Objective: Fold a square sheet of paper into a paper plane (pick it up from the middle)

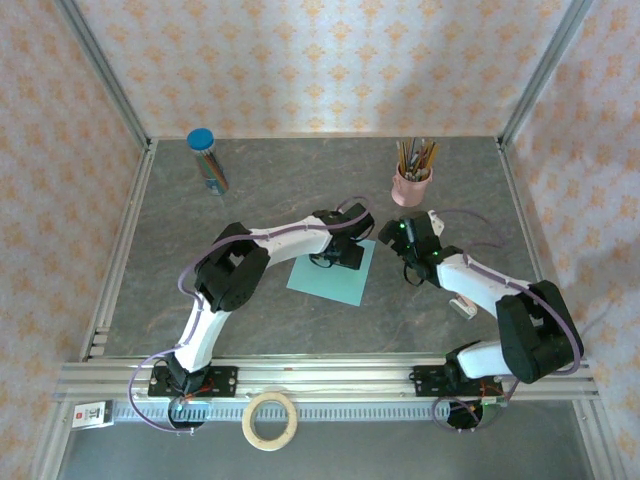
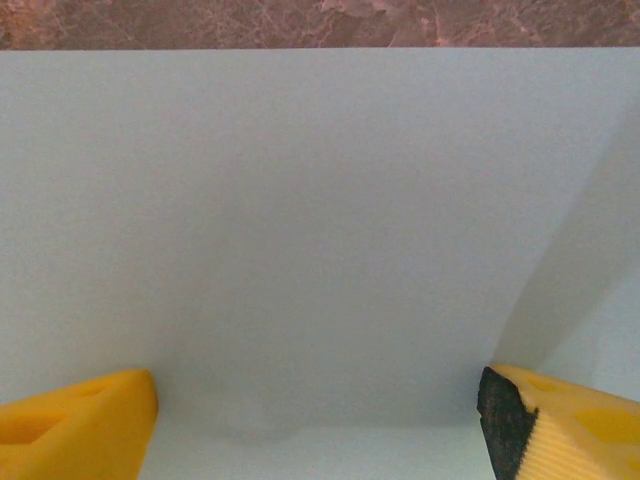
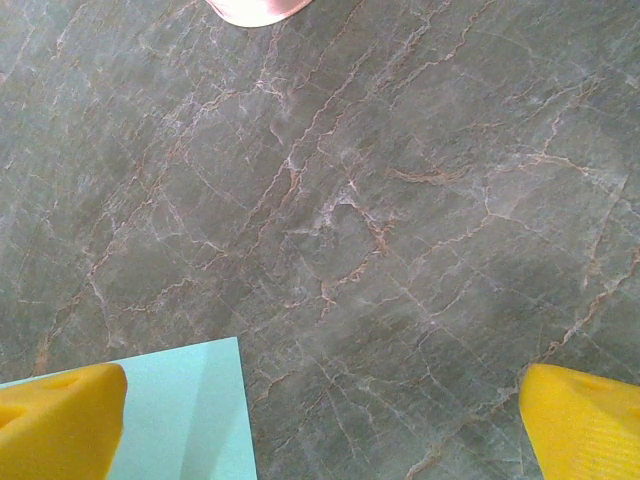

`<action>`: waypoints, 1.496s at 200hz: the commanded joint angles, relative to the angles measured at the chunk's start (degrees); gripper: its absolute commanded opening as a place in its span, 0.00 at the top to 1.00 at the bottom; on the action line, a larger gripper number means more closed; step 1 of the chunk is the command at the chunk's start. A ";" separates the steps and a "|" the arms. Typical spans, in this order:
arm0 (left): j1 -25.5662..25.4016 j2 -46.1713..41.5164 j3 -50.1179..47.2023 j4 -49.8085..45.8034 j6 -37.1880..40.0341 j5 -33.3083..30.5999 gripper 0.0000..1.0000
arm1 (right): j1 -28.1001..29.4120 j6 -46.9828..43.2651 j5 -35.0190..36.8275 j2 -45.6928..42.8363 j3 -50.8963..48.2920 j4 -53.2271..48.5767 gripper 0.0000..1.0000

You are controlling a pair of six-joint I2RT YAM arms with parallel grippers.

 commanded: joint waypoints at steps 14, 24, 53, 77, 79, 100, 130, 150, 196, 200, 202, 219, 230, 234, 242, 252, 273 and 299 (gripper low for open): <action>0.75 2.09 -4.53 -2.99 -0.33 -1.20 0.20 | -0.40 1.22 1.68 -1.27 -0.45 -0.40 0.01; 0.85 1.88 -4.93 -2.66 -0.35 -1.11 0.21 | -0.40 1.31 1.44 -1.31 -0.44 -0.27 0.01; 1.30 1.38 -5.83 -1.69 -0.44 -0.57 0.24 | -0.39 1.60 1.33 -1.26 -0.42 -0.03 0.01; 1.37 1.47 -6.16 -1.61 -0.75 -0.53 0.25 | -0.38 1.83 1.24 -1.02 -0.36 -0.01 0.01; 1.31 1.37 -6.17 -1.60 -0.76 -0.54 0.25 | -0.39 1.91 1.24 -1.01 -0.36 -0.01 0.01; 1.52 0.75 -5.76 -1.29 -0.75 -0.58 0.30 | -0.39 2.36 0.93 -0.96 -0.22 0.29 0.01; 2.96 -2.05 -4.74 -0.18 0.45 0.58 0.40 | -0.40 2.68 0.95 -1.35 0.07 0.78 0.02; 5.25 -5.91 -5.94 3.12 1.23 4.95 0.50 | -0.39 3.19 0.74 -2.41 -0.31 2.31 0.02; 11.73 -17.61 -12.28 15.48 1.44 24.08 0.66 | -0.49 2.59 -3.39 -5.07 -0.97 7.92 0.03; 12.20 -18.42 -12.82 16.86 1.19 26.13 0.67 | -0.44 2.52 -3.78 -5.21 -0.98 8.25 0.03; 12.48 -18.81 -13.24 17.35 1.05 27.37 0.67 | -0.45 2.43 -3.97 -5.33 -0.98 8.43 0.03; 14.41 -21.45 -16.34 24.48 -1.42 36.68 0.67 | -0.49 1.67 -6.33 -6.16 -1.11 10.02 0.04; 15.49 -22.30 -18.45 28.92 -3.57 41.17 0.68 | -0.57 1.17 -8.10 -6.61 -1.15 11.04 0.06; 15.73 -22.57 -19.14 30.45 -4.19 42.43 0.68 | -0.58 1.02 -8.83 -6.78 -1.11 11.32 0.06; 16.37 -22.64 -20.31 32.81 -4.27 44.25 0.67 | -0.66 0.64 -10.05 -7.05 -1.24 11.97 0.07; 17.04 -22.07 -21.37 33.90 -5.98 44.71 0.68 | -0.58 0.25 -11.46 -7.15 -1.24 12.50 0.08; 17.72 -19.44 -21.79 32.33 -4.90 43.58 0.68 | -0.71 -0.90 -14.38 -6.68 -1.41 13.16 0.11; 17.75 -15.80 -21.35 29.77 -1.63 40.49 0.69 | -0.74 -1.97 -17.37 -5.67 -2.05 13.79 0.18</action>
